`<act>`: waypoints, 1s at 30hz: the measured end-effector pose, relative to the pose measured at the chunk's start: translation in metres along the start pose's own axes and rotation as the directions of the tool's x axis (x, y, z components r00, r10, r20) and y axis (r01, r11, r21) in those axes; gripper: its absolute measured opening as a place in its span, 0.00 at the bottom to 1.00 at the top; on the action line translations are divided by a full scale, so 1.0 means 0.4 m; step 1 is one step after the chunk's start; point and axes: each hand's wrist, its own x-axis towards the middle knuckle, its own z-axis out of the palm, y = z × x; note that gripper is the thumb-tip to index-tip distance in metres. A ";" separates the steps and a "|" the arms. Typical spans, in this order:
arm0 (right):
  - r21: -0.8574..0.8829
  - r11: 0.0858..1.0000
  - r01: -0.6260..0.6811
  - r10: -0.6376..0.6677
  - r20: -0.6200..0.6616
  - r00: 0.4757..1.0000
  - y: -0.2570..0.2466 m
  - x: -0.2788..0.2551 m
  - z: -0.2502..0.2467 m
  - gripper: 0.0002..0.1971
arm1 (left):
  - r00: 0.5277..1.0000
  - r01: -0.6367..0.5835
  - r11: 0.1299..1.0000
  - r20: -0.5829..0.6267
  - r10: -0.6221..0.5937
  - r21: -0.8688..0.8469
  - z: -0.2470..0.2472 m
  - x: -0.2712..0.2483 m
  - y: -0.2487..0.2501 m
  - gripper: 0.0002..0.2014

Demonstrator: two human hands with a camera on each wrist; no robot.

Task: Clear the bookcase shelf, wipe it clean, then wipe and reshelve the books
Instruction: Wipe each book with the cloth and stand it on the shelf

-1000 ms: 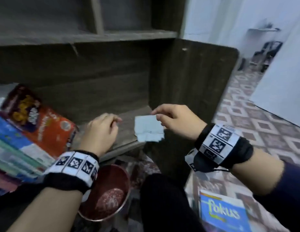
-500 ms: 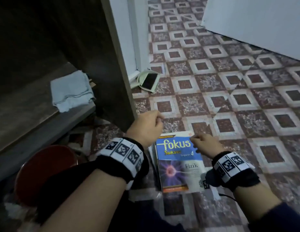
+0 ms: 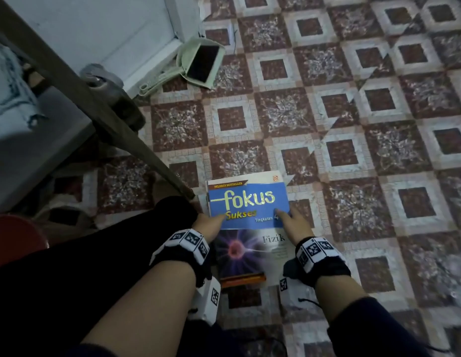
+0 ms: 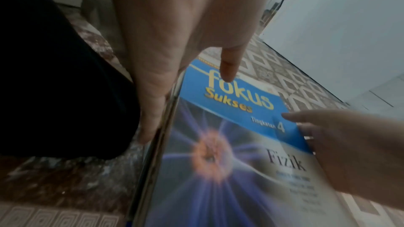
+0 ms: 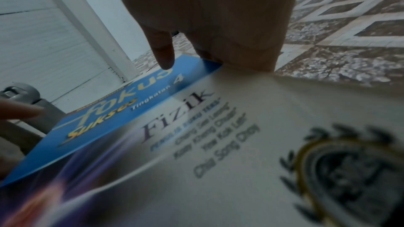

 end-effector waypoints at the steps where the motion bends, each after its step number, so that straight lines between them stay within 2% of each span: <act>1: 0.029 0.999 -0.013 0.014 -0.006 1.000 0.004 0.004 0.009 0.21 | 0.999 -0.011 0.998 0.051 0.014 -0.062 0.017 0.011 -0.010 0.20; 3: 0.043 0.999 -0.027 0.029 -0.036 0.999 0.005 0.007 0.020 0.20 | 0.996 -0.043 0.989 0.077 0.054 -0.139 0.041 0.027 -0.027 0.17; 5: 0.063 0.998 -0.024 0.027 -0.060 0.998 0.001 0.007 0.029 0.18 | 0.998 -0.057 0.991 0.016 0.059 -0.119 0.046 0.041 -0.040 0.13; 9: 0.104 0.994 -0.012 0.021 -0.087 0.996 -0.003 0.005 0.042 0.20 | 0.993 -0.088 0.995 -0.071 0.090 0.037 0.039 0.064 -0.064 0.18; 11: 0.085 0.996 -0.009 0.017 -0.102 0.995 -0.002 0.002 0.045 0.19 | 0.990 -0.115 0.991 -0.070 0.119 0.064 0.044 0.068 -0.073 0.19; 13: 0.061 0.998 0.003 0.004 -0.121 0.993 0.004 -0.001 0.041 0.20 | 0.986 -0.155 0.988 -0.061 0.157 0.027 0.057 0.069 -0.077 0.21; 17: 0.149 0.988 0.050 -0.021 -0.189 0.982 0.011 -0.020 0.008 0.19 | 0.965 -0.225 0.974 -0.142 0.222 -0.002 0.088 0.025 -0.065 0.24; 20: 0.236 0.964 0.124 -0.072 -0.220 0.973 0.007 -0.049 -0.029 0.15 | 0.940 -0.311 0.949 -0.163 0.300 -0.046 0.093 -0.033 -0.034 0.21; 24: 0.485 0.841 0.240 -0.149 -0.219 0.964 -0.023 -0.104 -0.086 0.14 | 0.862 -0.477 0.878 -0.220 0.457 -0.044 0.062 -0.118 0.035 0.19; 26: 0.561 0.779 0.279 -0.206 -0.191 0.960 -0.052 -0.137 -0.127 0.18 | 0.805 -0.576 0.813 -0.229 0.547 -0.083 0.044 -0.173 0.075 0.19; 30: 0.713 0.643 0.279 -0.336 -0.065 0.940 -0.121 -0.206 -0.201 0.29 | 0.651 -0.759 0.637 -0.209 0.730 -0.135 0.008 -0.310 0.158 0.15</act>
